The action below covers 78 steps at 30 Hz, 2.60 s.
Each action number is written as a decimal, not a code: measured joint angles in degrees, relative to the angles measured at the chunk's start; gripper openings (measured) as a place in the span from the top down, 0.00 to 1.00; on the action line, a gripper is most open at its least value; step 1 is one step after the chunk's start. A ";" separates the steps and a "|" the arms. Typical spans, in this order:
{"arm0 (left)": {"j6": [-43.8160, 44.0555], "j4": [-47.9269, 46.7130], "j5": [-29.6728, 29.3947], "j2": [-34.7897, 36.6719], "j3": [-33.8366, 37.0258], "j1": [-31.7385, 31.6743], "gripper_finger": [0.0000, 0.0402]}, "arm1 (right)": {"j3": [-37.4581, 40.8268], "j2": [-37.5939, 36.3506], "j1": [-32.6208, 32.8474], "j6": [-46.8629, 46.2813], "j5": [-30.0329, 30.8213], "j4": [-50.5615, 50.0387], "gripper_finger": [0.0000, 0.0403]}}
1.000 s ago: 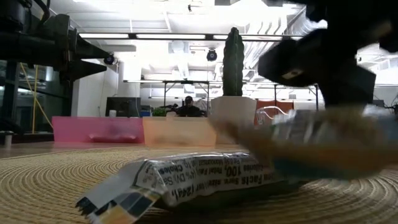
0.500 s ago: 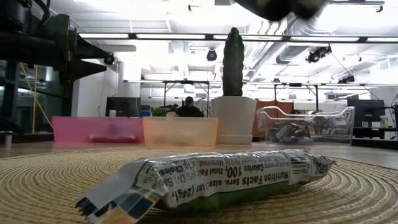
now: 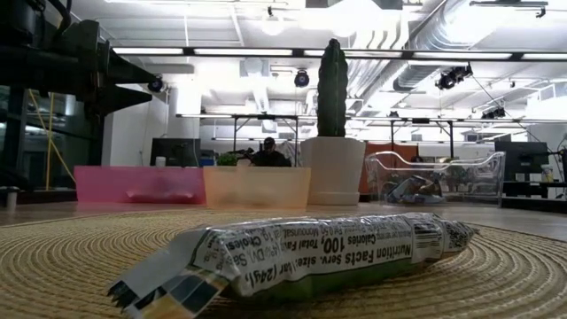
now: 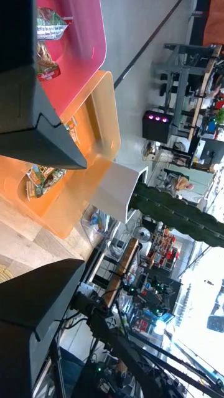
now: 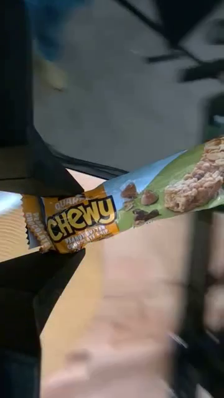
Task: Pick and place Granola Bars by type
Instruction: Put the yellow granola bar into the orange bin
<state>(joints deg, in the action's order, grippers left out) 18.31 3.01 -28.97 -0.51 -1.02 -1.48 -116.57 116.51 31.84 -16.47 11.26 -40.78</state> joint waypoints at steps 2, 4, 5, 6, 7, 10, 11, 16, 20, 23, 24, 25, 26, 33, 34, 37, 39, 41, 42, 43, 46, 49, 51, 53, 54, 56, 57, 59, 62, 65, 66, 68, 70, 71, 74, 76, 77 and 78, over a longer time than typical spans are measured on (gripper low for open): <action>0.00 0.00 0.02 0.00 0.02 0.00 0.39 | -2.63 0.00 -0.75 -0.24 2.53 1.63 0.71; 0.02 -0.01 0.01 0.02 0.00 0.00 0.39 | -4.97 -0.02 -1.71 -0.14 4.22 4.02 0.71; 0.02 0.00 0.01 0.01 0.01 0.00 0.39 | -6.08 -0.02 -2.27 -0.05 5.10 5.53 0.71; 0.01 0.00 0.02 0.01 0.01 0.00 0.39 | -6.99 -0.03 -2.84 -0.05 6.00 6.99 0.71; 0.02 0.00 0.00 0.00 0.00 0.00 0.39 | -7.84 -0.04 -3.46 -0.11 7.00 8.68 0.71; 0.02 0.00 0.02 0.02 0.02 0.00 0.39 | -9.52 -0.07 -5.55 -2.02 10.80 12.95 0.71; 0.01 0.00 0.01 0.00 0.01 0.00 0.39 | -9.77 -0.07 -6.39 -3.28 12.52 14.07 0.71; 0.02 0.00 0.02 0.01 0.01 0.00 0.39 | -9.67 -0.07 -11.45 -10.84 21.59 15.51 0.71; 0.01 0.00 0.01 0.00 0.01 0.00 0.39 | -7.60 -0.10 -15.79 -17.43 27.41 15.79 0.71; 0.02 0.00 0.02 0.00 0.00 0.00 0.39 | -5.98 -0.09 -18.84 -21.34 28.91 16.81 0.71; 0.02 0.00 0.00 0.00 0.00 0.00 0.39 | -5.17 -0.11 -19.80 -22.76 28.92 17.46 0.71; 0.01 0.00 0.02 0.02 0.01 0.00 0.39 | -4.32 -0.11 -20.70 -23.97 28.91 18.03 0.71; 0.02 0.00 0.02 0.01 0.01 0.00 0.39 | -3.62 -0.11 -21.48 -25.21 28.75 18.40 0.71; 0.01 0.00 0.02 0.00 0.01 0.00 0.39 | 2.33 -0.06 -25.60 -37.60 31.21 22.57 0.71; 0.02 0.00 0.02 0.00 0.01 0.00 0.39 | 3.22 0.00 -26.07 -39.96 31.81 22.61 0.71; 0.01 0.00 0.01 0.01 0.01 0.00 0.39 | 6.96 -0.05 -27.32 -48.14 35.00 24.53 0.71; 0.01 0.00 0.02 0.01 0.00 0.00 0.39 | 9.93 -0.05 -28.17 -52.99 36.33 26.12 0.71; 0.02 0.00 0.02 0.02 0.00 0.00 0.39 | 12.98 -0.02 -29.17 -56.41 36.03 28.58 0.71; 0.02 0.00 0.02 0.00 0.00 0.00 0.39 | 14.50 -0.02 -29.73 -57.68 35.35 30.34 0.71; 0.01 0.00 0.00 0.01 0.00 0.00 0.39 | 16.05 -0.02 -30.34 -58.41 34.32 32.17 0.71; 0.00 0.00 0.02 0.02 0.02 0.00 0.39 | 20.72 -0.04 -32.41 -60.62 30.03 35.39 0.71; 0.01 0.00 0.01 0.02 0.00 0.00 0.39 | 24.28 -0.02 -34.58 -62.74 25.04 37.44 0.73; 0.00 0.00 0.02 0.02 0.02 0.00 0.39 | 26.37 -0.02 -35.84 -63.12 22.20 39.06 0.75; 0.01 0.00 0.02 0.02 0.01 0.00 0.39 | 27.89 -0.02 -36.94 -63.61 19.99 39.77 0.76; 0.02 0.00 0.01 0.02 0.01 0.00 0.39 | 28.33 -0.01 -37.39 -64.08 19.30 40.06 0.76; 0.01 -0.01 0.02 0.02 0.01 0.00 0.39 | 28.91 -0.02 -38.16 -64.61 18.46 40.87 0.76; 0.01 0.00 0.02 0.02 0.01 0.00 0.39 | 29.25 -0.02 -38.53 -64.63 18.20 41.14 0.76; 0.02 -0.02 0.02 0.02 0.00 0.00 0.39 | 29.47 -0.02 -39.23 -64.83 17.52 40.66 0.75; 0.01 0.00 0.02 0.02 0.00 0.00 0.39 | 29.44 -0.02 -39.90 -66.99 17.32 40.70 0.75; 0.00 0.00 0.02 0.02 0.02 0.00 0.39 | 29.42 -0.02 -40.20 -68.68 17.85 39.41 0.75; 0.02 0.00 0.02 0.01 0.01 0.00 0.39 | 29.42 -0.02 -40.18 -69.32 17.91 39.04 0.76; 0.01 0.00 0.02 0.02 0.02 0.00 0.39 | 29.42 -0.02 -40.13 -71.18 17.88 37.33 0.77; 0.02 -0.02 0.02 0.02 0.02 0.00 0.39 | 29.42 -0.02 -40.02 -72.02 17.69 35.02 0.78; 0.00 -0.02 0.02 0.02 0.02 0.00 0.39 | 29.42 -0.02 -40.02 -72.06 17.47 33.93 0.78; 0.00 0.00 0.02 0.02 0.00 0.00 0.39 | 29.42 -0.02 -40.04 -72.04 17.28 31.55 0.78; 0.00 0.00 0.01 0.02 0.01 0.00 0.39 | 29.42 -0.02 -40.04 -72.06 17.20 30.30 0.77; 0.02 0.00 0.01 0.01 0.01 0.00 0.39 | 29.42 -0.02 -40.05 -72.06 17.01 30.20 0.76; 0.02 0.00 0.00 0.00 0.02 0.00 0.39 | 29.42 -0.02 -40.06 -72.06 16.75 30.23 0.75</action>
<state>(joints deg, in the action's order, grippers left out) 18.33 3.01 -28.97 -0.51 -1.00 -1.48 -87.15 116.49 -8.22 -88.53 28.01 -10.55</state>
